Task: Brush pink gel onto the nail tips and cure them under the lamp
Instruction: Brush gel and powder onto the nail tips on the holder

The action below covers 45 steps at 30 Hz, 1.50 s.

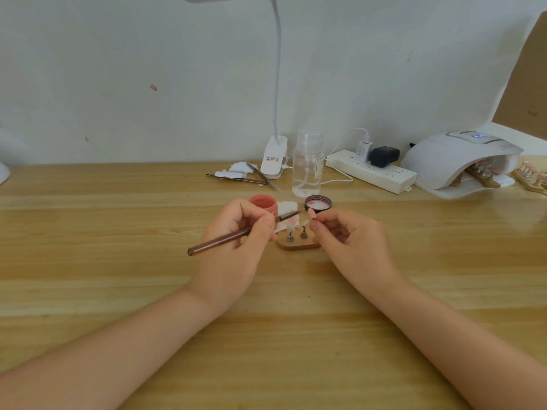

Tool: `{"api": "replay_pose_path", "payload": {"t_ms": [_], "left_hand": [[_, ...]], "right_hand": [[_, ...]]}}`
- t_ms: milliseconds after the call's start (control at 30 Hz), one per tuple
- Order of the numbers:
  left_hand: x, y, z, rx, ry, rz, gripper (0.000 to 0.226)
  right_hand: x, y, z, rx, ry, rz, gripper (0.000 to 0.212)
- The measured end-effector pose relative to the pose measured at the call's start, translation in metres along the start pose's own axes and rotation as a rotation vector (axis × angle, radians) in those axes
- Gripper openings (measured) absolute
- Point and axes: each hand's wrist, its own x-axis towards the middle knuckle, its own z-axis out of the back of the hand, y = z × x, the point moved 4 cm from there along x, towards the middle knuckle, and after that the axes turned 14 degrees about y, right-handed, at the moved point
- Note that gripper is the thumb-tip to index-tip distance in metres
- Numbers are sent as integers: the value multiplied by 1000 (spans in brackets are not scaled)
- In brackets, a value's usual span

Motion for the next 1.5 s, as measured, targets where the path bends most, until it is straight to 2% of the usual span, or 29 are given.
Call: {"api": "replay_pose_path", "payload": {"t_ms": [233, 467, 700, 767, 933, 1133, 1200, 1333, 1500], "left_hand": [[-2, -3, -3, 35, 102, -29, 18], [-1, -2, -1, 75, 50, -15, 6], [-2, -3, -8, 122, 98, -29, 23], [-3, -6, -8, 149, 107, -50, 23], [-6, -11, -8, 219, 124, -90, 6], [-6, -16, -8, 217, 72, -148, 8], [-5, -12, -8, 199, 67, -122, 20], [-4, -5, -9, 141, 75, -64, 28], [-5, -10, -9, 218, 79, -89, 17]], "right_hand": [[1, 0, 1, -31, -20, 1, 8], [0, 3, 3, -139, -45, 17, 8], [0, 8, 3, -203, -47, 52, 8], [0, 8, 3, -204, -44, 51, 8], [-1, 7, 3, -182, -50, 26, 7], [-1, 6, 4, -145, -54, 11, 7], [-1, 6, 3, -143, -52, 18, 7], [-1, 6, 2, -135, -31, 24, 8], [-1, 6, 1, -117, -36, 27, 7]]}}
